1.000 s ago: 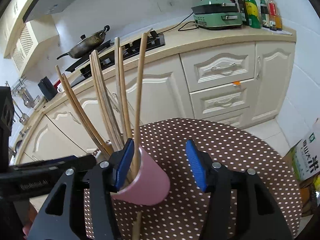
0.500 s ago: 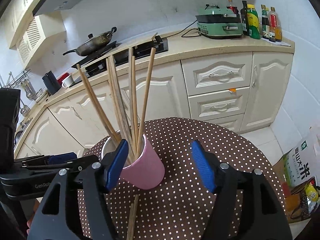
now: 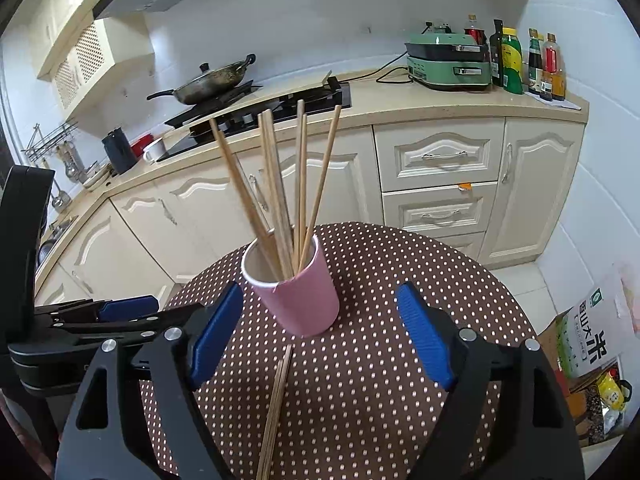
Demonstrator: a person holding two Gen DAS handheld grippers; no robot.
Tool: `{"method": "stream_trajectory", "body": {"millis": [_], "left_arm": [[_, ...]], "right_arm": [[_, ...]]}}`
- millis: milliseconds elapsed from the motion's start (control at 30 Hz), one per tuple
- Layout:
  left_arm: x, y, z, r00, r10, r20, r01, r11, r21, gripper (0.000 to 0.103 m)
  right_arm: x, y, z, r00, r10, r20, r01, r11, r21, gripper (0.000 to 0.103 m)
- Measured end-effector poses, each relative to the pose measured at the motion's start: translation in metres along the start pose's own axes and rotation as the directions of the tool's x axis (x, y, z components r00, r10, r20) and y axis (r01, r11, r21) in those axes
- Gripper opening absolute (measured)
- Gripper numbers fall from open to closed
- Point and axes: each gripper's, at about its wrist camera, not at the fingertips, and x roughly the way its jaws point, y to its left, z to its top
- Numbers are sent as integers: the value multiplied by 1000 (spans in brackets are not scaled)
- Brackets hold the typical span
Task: Organize utensils
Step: 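Move both tools back down to the last chopsticks on the cloth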
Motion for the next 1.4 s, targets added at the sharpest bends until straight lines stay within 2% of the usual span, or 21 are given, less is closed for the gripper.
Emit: {"method": "stream_trajectory", "body": {"millis": [333, 733, 1000, 1133, 1300, 1400], "left_arm": [[-13, 2, -31, 1000, 24, -15, -24, 1000, 0, 70], [1, 15, -68, 992, 58, -109, -59, 998, -6, 71], [22, 27, -89, 978, 82, -191, -79, 997, 24, 71], [29, 33, -96, 974, 98, -203, -94, 995, 29, 71], [39, 43, -102, 968, 73, -240, -70, 997, 22, 71], [45, 48, -107, 964, 66, -257, -59, 998, 34, 71]], "right_arm": [[-16, 10, -19, 999, 5, -38, -6, 999, -34, 81], [5, 15, -51, 982, 7, -191, -19, 998, -59, 83], [31, 22, -77, 950, -22, -313, -7, 996, -92, 83], [43, 24, -89, 930, -38, -365, -1, 994, -106, 83], [57, 28, -98, 909, -60, -412, 11, 993, -120, 83], [68, 29, -104, 889, -92, -448, 34, 990, -136, 83]]}}
